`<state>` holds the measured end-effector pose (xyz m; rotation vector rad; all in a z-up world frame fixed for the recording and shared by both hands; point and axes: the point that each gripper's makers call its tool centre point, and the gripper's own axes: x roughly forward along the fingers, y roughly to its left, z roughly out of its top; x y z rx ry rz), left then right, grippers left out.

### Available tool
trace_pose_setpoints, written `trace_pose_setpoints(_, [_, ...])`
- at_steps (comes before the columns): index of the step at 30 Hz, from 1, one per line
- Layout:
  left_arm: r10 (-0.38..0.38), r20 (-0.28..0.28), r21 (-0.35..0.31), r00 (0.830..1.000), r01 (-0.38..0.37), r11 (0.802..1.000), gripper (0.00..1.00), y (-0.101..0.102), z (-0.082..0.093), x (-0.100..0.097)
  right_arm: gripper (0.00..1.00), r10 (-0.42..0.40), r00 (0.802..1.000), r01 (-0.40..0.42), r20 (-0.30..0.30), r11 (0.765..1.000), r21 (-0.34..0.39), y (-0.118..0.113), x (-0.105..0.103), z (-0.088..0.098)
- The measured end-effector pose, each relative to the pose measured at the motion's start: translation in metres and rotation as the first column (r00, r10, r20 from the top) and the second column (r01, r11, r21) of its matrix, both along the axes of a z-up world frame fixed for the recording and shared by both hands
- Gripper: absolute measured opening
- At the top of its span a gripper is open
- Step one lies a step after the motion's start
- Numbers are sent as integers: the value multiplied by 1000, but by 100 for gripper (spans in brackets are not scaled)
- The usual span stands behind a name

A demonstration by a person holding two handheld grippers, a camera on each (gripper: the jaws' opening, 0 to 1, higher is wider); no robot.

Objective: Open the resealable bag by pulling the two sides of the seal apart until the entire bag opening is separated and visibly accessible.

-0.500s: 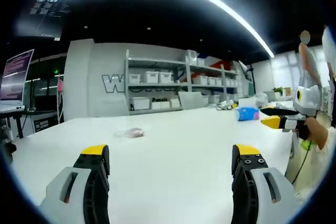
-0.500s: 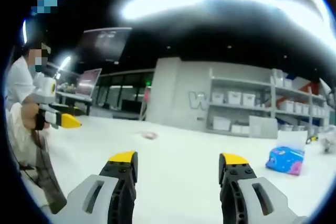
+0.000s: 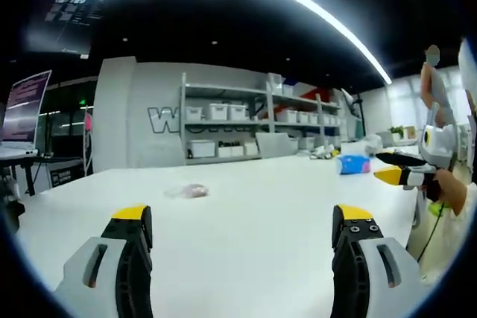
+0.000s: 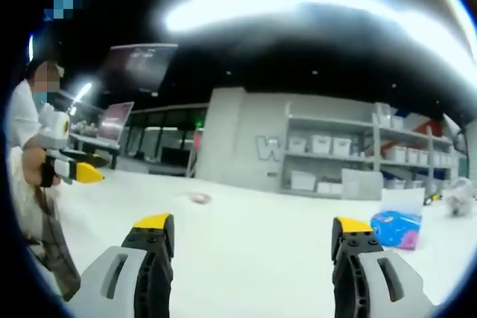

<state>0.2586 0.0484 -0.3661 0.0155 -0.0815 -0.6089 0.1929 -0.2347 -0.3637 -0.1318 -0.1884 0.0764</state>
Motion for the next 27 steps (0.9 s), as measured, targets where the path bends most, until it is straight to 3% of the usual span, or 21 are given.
trace_pose_setpoints(4, [13, 11, 3, 1000, -13, 1000, 100, 2, 2, 1, 87, 0, 1000, 0, -8, 1000, 9, -2, 0, -1])
trace_pose_setpoints(15, [13, 13, 6, 1000, -13, 1000, 100, 2, 1, 1, 94, -9, 1000, 10, -16, 999, 41, -7, 0, -2])
trace_pose_setpoints(27, [9, 9, 14, 1000, -9, 1000, 100, 0, -1, 1, 94, -11, 1000, 12, -21, 999, 38, -8, 1, -2])
